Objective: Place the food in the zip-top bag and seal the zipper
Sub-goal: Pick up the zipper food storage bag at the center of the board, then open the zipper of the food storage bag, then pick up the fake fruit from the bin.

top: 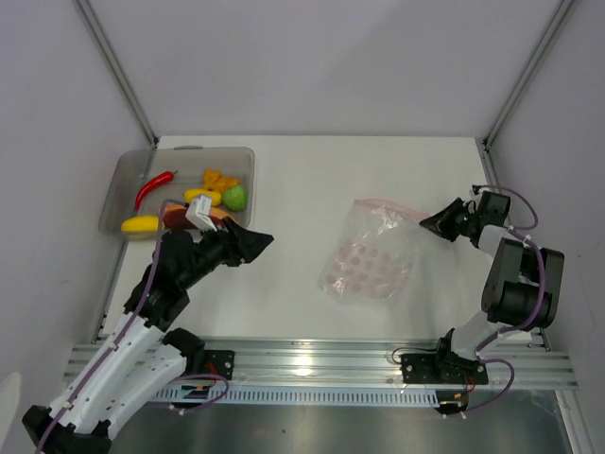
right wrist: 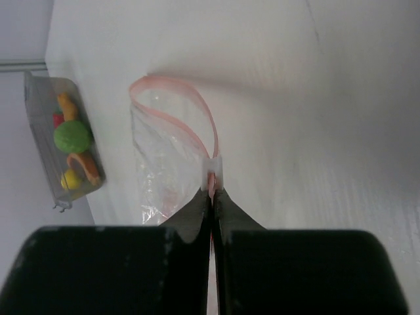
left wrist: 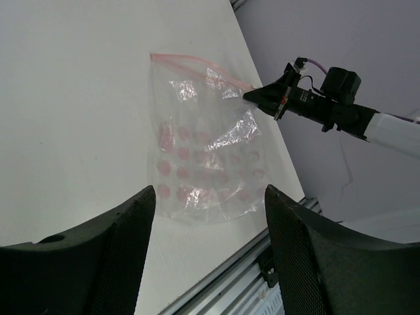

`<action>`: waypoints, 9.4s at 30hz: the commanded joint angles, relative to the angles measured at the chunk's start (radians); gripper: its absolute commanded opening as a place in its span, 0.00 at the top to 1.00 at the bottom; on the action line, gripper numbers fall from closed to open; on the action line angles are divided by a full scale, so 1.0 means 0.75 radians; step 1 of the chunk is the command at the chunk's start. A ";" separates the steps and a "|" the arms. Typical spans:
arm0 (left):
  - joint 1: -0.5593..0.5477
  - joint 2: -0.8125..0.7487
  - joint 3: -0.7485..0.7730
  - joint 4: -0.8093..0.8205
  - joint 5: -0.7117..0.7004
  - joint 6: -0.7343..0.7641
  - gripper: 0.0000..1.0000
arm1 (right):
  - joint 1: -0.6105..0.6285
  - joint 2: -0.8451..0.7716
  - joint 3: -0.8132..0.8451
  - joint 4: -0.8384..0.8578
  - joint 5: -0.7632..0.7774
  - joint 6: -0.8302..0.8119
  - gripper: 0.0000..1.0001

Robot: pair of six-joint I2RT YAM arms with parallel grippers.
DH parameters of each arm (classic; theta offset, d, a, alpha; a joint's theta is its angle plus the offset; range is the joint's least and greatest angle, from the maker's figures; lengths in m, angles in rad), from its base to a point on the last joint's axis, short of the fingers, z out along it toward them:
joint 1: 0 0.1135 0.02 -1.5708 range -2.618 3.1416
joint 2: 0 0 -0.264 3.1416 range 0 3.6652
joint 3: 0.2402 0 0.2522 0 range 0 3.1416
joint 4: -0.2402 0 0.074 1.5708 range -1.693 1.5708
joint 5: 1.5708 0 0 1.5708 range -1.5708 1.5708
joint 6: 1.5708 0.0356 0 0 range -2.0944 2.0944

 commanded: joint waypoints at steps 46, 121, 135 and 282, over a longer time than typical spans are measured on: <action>-0.332 0.615 0.662 -0.623 -0.040 -0.577 0.21 | 1.834 -1.128 0.114 -0.421 1.101 -0.856 1.00; -0.580 0.501 0.527 -0.190 -0.179 0.302 1.00 | 1.673 -0.423 0.893 -1.178 0.860 -0.005 0.40; -0.586 0.482 0.537 -0.059 -0.034 0.310 0.99 | 1.532 -0.445 0.862 -1.249 1.139 -0.083 1.00; 0.465 1.551 1.157 -0.536 -0.515 -0.690 1.00 | 1.405 -0.231 0.791 -1.155 1.367 -0.298 1.00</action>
